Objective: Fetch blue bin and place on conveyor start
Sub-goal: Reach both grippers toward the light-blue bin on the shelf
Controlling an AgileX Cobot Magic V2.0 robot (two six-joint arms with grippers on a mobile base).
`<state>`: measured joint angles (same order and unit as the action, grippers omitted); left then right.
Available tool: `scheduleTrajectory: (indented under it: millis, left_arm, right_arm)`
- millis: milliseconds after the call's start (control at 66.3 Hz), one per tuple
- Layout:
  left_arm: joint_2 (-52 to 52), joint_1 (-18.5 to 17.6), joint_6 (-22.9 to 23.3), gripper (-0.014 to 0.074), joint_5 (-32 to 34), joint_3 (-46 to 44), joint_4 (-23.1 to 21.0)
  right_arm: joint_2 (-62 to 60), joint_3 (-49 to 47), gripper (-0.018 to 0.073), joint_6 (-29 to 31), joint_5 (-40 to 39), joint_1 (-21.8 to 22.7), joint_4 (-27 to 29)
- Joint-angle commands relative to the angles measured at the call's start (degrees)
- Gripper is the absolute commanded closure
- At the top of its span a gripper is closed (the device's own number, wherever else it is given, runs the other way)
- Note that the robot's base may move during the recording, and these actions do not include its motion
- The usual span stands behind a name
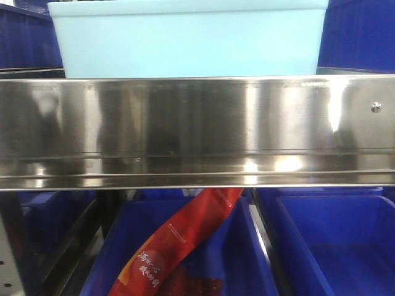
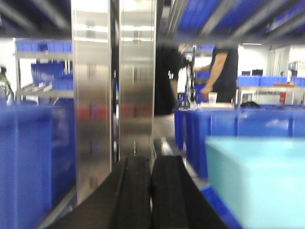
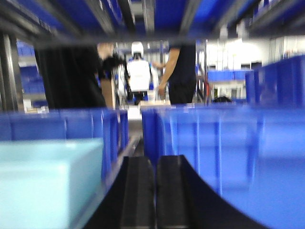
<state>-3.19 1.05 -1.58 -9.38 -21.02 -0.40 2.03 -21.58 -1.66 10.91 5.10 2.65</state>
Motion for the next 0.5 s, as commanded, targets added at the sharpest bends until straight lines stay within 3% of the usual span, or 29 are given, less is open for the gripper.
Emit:
scheduleTrajectory:
  millis: [0, 136, 287, 362, 483]
  left_arm:
    - [-4.1, -0.2, 0.1, 0.0413, -5.6, -6.5, 0.7]
    - [-12.7, -0.2, 0.1, 0.0189, -9.3, -14.9, 0.7]
    - [-23.4, -0.2, 0.1, -0.002, -12.7, -21.4, 0.4]
    - [-27.6, -2.2, 0.1, -0.0012, -13.8, -24.8, 0.4]
    - [-35.1, -10.0, 0.1, -0.0012, -15.1, -30.8, 0.7]
  right_arm:
    - [3.4, -5.6, 0.0305, 0.3, 1.8, 0.4, -0.4]
    - [10.0, -10.8, -0.0019, 0.3, 1.9, 0.4, -0.5]
    - [18.0, -14.2, -0.0009, 0.3, 1.7, 0.4, -0.7]
    - [21.9, -16.9, -0.0009, 1.7, 2.1, 0.0, -0.7]
    - [29.6, -22.9, -0.0009, 2.2, 5.0, -3.1, -0.7]
